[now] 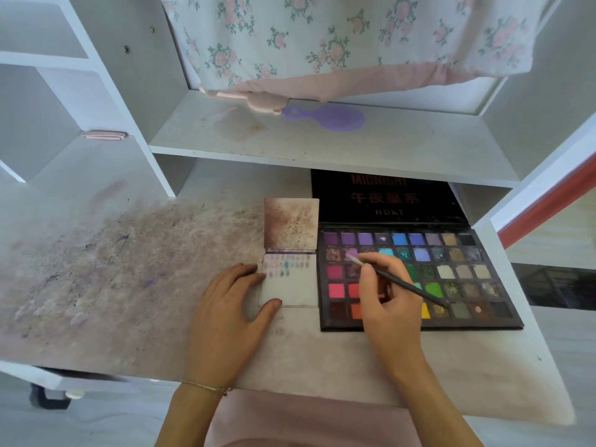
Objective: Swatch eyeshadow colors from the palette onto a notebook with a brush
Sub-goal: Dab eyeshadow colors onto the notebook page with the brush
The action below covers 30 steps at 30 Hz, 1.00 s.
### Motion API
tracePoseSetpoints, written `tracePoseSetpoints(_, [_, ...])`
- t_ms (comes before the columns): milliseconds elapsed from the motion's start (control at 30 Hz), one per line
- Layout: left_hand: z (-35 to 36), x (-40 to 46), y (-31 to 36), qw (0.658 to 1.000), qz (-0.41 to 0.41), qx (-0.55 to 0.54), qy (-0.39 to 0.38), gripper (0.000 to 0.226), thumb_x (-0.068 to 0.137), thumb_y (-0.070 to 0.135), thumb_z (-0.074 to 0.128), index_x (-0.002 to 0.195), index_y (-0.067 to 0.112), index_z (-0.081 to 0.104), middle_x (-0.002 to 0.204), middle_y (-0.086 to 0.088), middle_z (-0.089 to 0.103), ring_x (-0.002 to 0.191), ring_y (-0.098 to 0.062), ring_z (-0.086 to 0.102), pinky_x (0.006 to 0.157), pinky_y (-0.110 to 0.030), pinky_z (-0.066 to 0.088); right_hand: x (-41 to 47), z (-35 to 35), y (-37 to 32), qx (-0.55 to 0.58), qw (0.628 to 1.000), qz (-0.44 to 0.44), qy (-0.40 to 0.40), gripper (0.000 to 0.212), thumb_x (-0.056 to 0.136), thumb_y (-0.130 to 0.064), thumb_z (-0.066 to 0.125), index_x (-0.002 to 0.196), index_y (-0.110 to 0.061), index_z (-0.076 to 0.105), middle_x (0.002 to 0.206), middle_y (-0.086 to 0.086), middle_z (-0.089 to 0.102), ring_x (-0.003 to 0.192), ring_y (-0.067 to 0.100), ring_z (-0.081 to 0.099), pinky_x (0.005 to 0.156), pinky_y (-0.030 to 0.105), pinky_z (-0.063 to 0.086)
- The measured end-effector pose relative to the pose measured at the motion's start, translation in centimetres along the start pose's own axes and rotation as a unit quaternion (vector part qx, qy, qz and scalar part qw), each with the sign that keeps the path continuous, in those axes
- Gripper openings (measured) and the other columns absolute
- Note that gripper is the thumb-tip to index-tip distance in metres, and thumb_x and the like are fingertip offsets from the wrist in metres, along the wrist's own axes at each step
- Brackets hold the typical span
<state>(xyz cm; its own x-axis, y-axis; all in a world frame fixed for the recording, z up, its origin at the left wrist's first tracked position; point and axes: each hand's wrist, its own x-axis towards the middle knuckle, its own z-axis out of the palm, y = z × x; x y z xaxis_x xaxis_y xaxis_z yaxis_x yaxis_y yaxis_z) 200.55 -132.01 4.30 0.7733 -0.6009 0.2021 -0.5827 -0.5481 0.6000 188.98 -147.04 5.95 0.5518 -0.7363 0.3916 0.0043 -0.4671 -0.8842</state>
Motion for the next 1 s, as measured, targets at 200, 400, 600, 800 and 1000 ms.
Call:
tracePoseSetpoints(200, [-0.1, 0.1, 0.1, 1.000, -0.008, -0.001, 0.001, 0.037, 0.074, 0.026, 0.073, 0.108, 0.013, 0.064, 0.119, 0.000, 0.058, 0.111, -0.013, 0.047, 0.094, -0.025, 0.032, 0.3, -4.6, 1.4, -0.052, 0.997, 0.027, 0.042, 0.027, 0.092, -0.012, 0.042, 0.090, -0.038, 0.049, 0.076, -0.013, 0.058, 0.065, -0.006, 0.056, 0.053, 0.004, 0.043])
tracePoseSetpoints(400, [0.1, -0.1, 0.5, 1.000, -0.014, -0.012, -0.005, 0.034, 0.074, 0.023, 0.072, 0.107, 0.013, 0.065, 0.119, 0.001, 0.057, 0.111, -0.013, 0.047, 0.095, -0.024, 0.030, 0.8, -7.8, 3.1, -0.093, 0.990, 0.068, 0.084, 0.020, 0.091, -0.003, 0.045, 0.092, -0.021, 0.054, 0.080, -0.010, 0.057, 0.074, -0.006, 0.056, 0.056, 0.007, 0.046])
tracePoseSetpoints(600, [0.0, 0.1, 0.3, 1.000, -0.008, -0.004, -0.007, 0.034, 0.075, 0.025, 0.071, 0.107, 0.015, 0.064, 0.119, 0.003, 0.057, 0.111, -0.011, 0.045, 0.094, -0.025, 0.031, 0.9, -7.7, 3.6, -0.105, 0.982, 0.101, 0.117, 0.019, 0.089, -0.002, 0.048, 0.089, -0.021, 0.051, 0.073, -0.008, 0.057, 0.069, -0.007, 0.056, 0.054, 0.006, 0.044])
tracePoseSetpoints(800, [0.1, 0.1, 0.3, 1.000, -0.008, 0.004, -0.008, 0.035, 0.075, 0.026, 0.071, 0.108, 0.016, 0.064, 0.120, 0.002, 0.057, 0.111, -0.012, 0.045, 0.094, -0.025, 0.031, 1.0, -7.7, 3.9, -0.150, 0.979, 0.110, 0.080, 0.015, 0.087, -0.004, 0.050, 0.088, -0.018, 0.055, 0.075, -0.009, 0.057, 0.072, 0.004, 0.058, 0.057, 0.012, 0.044])
tracePoseSetpoints(1000, [0.1, 0.1, 0.3, 1.000, -0.007, -0.001, -0.004, 0.034, 0.075, 0.025, 0.071, 0.107, 0.016, 0.065, 0.119, 0.003, 0.057, 0.109, -0.007, 0.042, 0.093, -0.025, 0.032, 0.9, -7.8, 4.0, -0.147, 0.979, 0.112, 0.083, 0.015, 0.087, -0.004, 0.050, 0.088, -0.018, 0.056, 0.078, -0.002, 0.060, 0.075, 0.007, 0.058, 0.058, 0.017, 0.043])
